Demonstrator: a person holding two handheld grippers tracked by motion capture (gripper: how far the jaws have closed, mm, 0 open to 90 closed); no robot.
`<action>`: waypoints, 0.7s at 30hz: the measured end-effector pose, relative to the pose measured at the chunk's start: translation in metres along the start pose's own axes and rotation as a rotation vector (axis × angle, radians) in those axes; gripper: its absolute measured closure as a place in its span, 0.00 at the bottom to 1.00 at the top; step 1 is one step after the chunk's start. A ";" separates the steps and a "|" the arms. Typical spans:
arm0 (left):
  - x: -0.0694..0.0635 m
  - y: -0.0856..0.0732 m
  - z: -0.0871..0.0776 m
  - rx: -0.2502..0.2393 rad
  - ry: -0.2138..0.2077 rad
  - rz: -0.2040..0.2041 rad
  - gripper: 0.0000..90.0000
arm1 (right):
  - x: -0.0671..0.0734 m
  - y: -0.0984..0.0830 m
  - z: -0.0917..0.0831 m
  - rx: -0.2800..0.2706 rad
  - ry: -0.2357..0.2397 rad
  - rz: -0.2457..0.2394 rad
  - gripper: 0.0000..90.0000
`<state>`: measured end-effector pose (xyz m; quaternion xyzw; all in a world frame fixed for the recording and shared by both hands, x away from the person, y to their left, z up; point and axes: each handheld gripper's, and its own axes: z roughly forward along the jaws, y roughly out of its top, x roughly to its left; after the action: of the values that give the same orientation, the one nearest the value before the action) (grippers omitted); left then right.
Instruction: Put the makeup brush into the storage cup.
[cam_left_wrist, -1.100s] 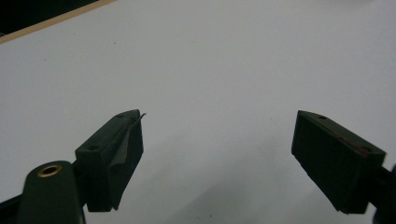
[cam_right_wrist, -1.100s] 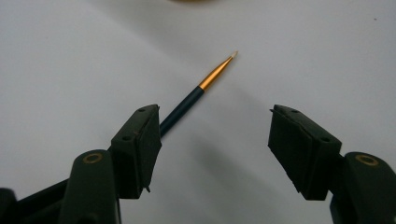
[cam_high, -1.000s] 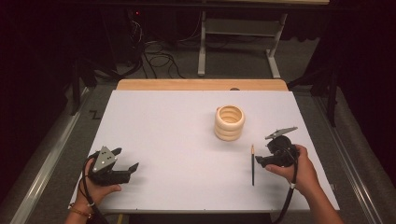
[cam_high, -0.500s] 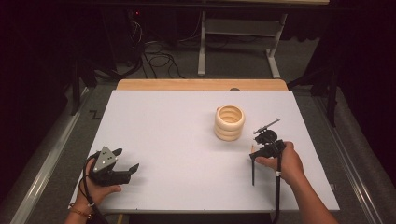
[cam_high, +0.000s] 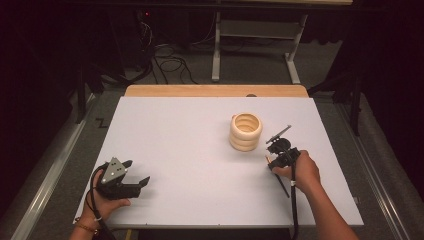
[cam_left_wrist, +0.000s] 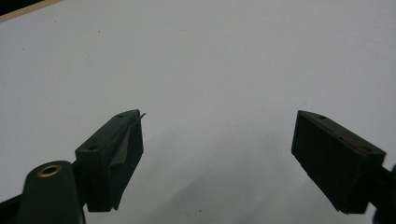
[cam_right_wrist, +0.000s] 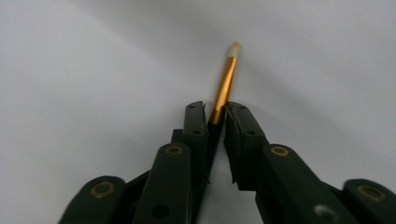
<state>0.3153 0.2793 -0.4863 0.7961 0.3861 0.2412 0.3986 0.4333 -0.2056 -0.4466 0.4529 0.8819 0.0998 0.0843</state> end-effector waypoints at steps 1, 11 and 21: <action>0.000 0.000 0.000 0.000 0.000 0.000 0.19 | 0.000 0.000 0.000 0.000 0.000 0.000 0.91; 0.000 0.000 0.000 0.000 0.000 -0.003 0.20 | -0.003 -0.001 -0.003 -0.012 0.018 -0.018 0.94; 0.000 0.000 0.000 0.000 0.001 -0.002 0.20 | -0.008 -0.007 -0.032 -0.149 0.012 -0.013 0.94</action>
<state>0.3152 0.2794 -0.4866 0.7956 0.3873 0.2411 0.3987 0.4246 -0.2195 -0.4170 0.4392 0.8754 0.1673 0.1130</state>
